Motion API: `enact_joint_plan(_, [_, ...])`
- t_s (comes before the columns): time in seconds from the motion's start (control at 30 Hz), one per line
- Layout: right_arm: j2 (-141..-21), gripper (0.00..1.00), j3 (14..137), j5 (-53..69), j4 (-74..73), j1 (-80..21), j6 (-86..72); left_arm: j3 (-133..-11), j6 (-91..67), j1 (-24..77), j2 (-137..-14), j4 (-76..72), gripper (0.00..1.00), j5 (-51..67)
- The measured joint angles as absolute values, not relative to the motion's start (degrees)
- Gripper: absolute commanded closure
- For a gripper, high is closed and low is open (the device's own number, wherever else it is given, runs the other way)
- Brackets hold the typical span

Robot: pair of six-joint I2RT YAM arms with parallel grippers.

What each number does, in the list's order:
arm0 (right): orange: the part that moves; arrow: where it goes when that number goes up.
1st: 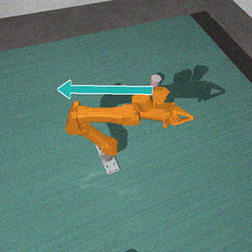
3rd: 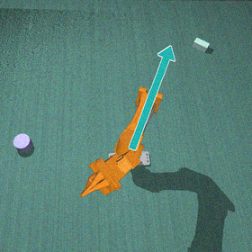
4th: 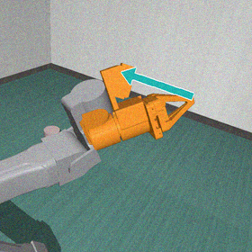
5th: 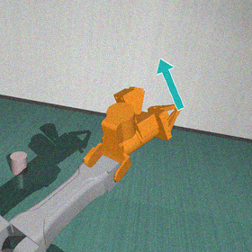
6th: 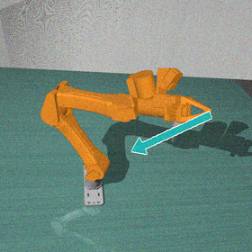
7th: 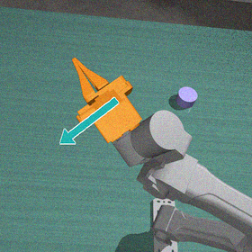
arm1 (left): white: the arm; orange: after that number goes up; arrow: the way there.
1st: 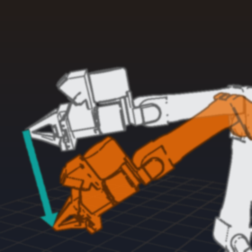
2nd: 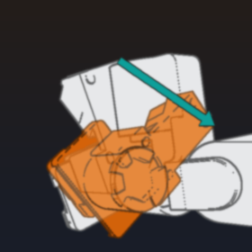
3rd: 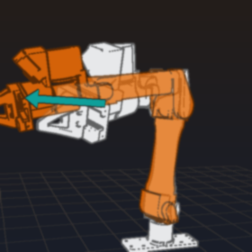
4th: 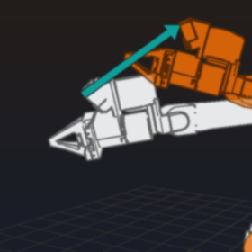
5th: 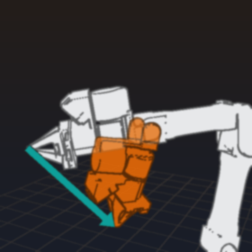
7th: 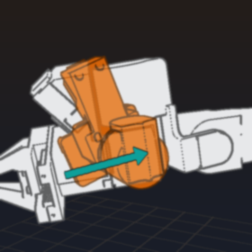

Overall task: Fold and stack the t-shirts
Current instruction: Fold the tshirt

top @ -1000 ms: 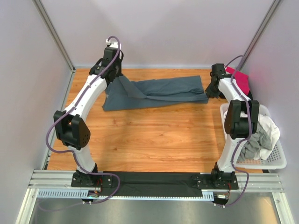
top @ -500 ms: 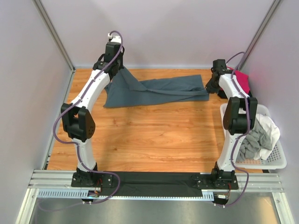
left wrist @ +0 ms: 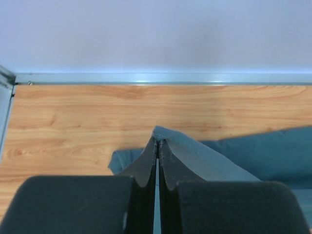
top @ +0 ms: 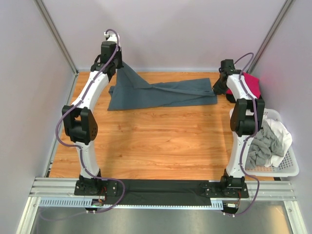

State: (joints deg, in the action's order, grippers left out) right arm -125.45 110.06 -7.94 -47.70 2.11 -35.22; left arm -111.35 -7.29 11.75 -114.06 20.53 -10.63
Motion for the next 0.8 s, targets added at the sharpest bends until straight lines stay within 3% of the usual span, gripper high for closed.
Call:
enact_joint_plan(0.53, [-128.38, 0.99, 113.38, -8.27, -49.25, 2.13, -35.79, -113.65, -5.72, 11.64, -117.14, 11.35, 1.00, -3.05])
enact_joint_plan(0.8, [-130.19, 1.00, 115.18, -8.34, -50.26, 2.13, -35.77, -105.41, -6.09, 11.62, -115.07, 12.62, 1.00, -4.58])
